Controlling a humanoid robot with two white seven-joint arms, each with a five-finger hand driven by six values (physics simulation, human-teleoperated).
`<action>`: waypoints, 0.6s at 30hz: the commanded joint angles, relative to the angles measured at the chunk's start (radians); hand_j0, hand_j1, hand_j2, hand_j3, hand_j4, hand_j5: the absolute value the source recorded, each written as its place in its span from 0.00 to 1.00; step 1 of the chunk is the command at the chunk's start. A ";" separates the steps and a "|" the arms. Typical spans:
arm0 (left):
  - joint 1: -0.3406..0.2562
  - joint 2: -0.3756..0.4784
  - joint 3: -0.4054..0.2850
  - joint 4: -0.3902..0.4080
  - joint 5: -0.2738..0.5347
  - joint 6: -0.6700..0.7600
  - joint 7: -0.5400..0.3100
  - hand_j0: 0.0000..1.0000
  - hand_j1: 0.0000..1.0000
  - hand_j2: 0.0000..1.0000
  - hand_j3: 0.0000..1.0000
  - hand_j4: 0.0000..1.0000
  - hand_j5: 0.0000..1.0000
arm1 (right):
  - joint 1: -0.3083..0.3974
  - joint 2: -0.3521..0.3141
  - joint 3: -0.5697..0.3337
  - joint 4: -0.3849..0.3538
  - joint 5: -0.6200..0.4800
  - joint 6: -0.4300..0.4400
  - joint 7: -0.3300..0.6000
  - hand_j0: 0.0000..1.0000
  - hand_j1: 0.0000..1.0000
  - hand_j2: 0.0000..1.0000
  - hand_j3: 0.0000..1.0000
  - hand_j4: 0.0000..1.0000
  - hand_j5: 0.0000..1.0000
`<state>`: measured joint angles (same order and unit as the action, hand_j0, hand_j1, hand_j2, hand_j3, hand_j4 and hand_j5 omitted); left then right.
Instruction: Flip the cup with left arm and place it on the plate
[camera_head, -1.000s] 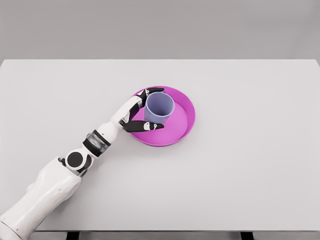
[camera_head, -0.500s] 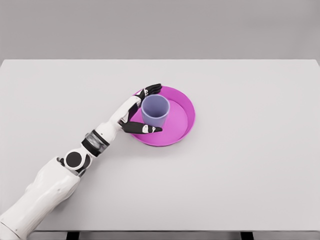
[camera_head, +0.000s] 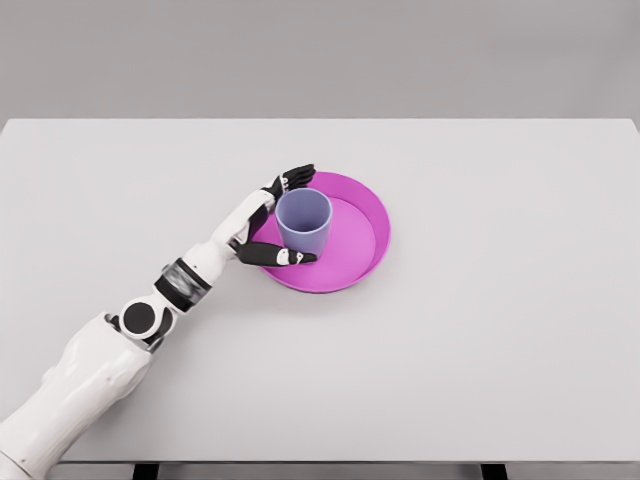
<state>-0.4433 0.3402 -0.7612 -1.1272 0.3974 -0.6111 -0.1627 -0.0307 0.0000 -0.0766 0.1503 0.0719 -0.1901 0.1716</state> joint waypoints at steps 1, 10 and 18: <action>0.000 0.010 0.000 -0.002 0.003 0.000 0.000 1.00 1.00 1.00 1.00 1.00 1.00 | 0.000 0.000 0.000 0.000 0.000 0.000 0.000 1.00 1.00 1.00 1.00 1.00 1.00; 0.028 0.114 0.019 -0.063 0.011 0.000 0.000 1.00 1.00 1.00 1.00 1.00 1.00 | 0.000 0.000 0.000 0.000 0.000 0.000 0.000 1.00 1.00 1.00 1.00 1.00 1.00; 0.094 0.272 0.108 -0.200 0.011 0.000 0.002 1.00 1.00 1.00 1.00 1.00 1.00 | 0.000 0.000 0.000 0.000 0.000 0.000 0.000 1.00 1.00 1.00 1.00 1.00 1.00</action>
<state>-0.3329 0.5592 -0.6838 -1.2828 0.4016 -0.6114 -0.1615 -0.0307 0.0000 -0.0766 0.1503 0.0718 -0.1901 0.1716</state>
